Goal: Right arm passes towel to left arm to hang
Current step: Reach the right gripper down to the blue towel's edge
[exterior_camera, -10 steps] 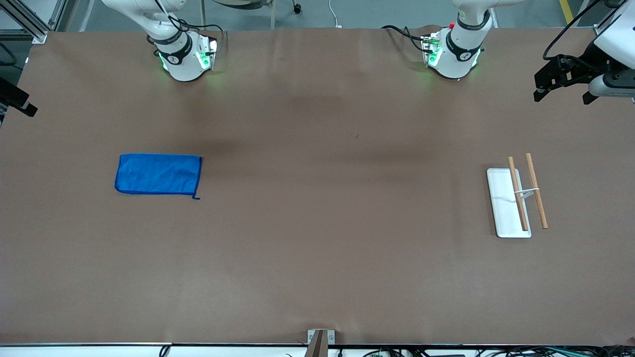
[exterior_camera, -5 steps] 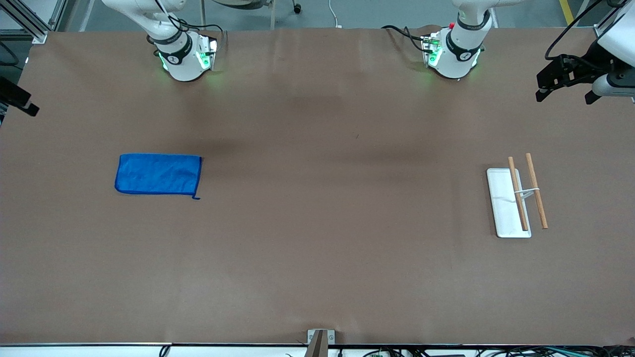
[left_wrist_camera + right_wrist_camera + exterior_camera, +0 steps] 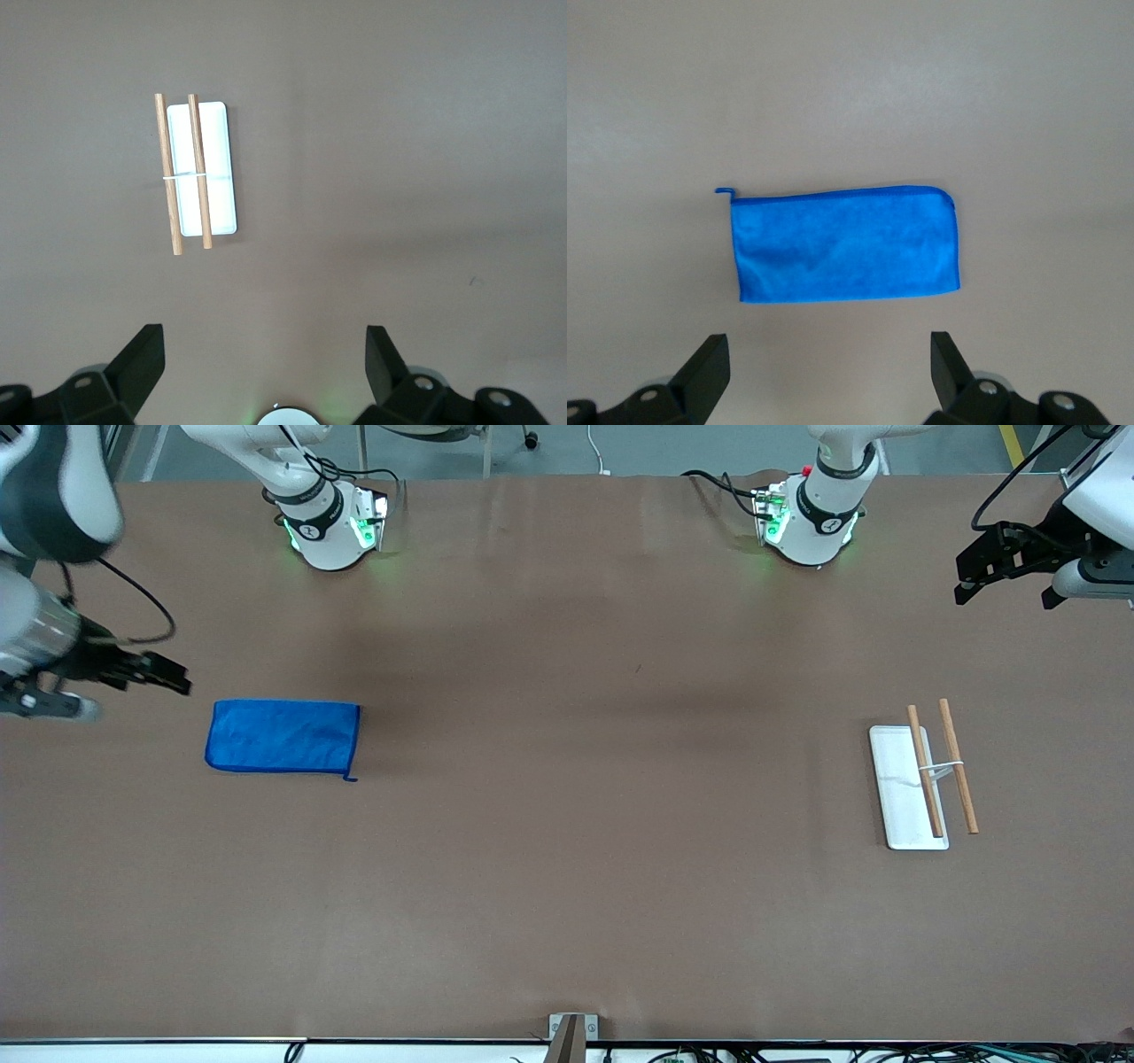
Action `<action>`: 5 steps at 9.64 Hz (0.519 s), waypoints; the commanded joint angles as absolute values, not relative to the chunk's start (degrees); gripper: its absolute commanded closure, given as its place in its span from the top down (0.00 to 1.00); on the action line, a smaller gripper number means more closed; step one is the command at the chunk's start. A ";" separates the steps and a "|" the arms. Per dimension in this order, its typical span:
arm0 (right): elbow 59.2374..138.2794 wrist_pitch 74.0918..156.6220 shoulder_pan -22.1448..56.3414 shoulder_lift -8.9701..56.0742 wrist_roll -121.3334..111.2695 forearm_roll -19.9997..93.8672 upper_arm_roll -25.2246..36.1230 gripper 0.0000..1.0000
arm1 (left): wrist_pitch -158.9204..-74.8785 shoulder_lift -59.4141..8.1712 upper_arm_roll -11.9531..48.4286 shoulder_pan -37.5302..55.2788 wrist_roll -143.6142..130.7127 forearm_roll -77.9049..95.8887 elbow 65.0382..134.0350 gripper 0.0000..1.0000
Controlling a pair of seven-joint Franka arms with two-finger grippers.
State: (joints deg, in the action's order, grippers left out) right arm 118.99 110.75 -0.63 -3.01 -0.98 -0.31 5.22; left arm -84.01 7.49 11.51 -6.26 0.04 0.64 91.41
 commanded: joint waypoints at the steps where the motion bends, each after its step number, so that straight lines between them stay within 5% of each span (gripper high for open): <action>1: 128.38 122.47 -0.97 1.20 -3.33 -0.70 5.10 1.00 | -82.88 6.33 11.87 -6.42 0.53 0.00 91.58 1.00; 5: 139.65 148.74 -1.84 12.35 -5.89 -0.70 5.10 1.00 | -83.41 5.89 11.87 -6.15 -0.18 0.62 91.49 1.00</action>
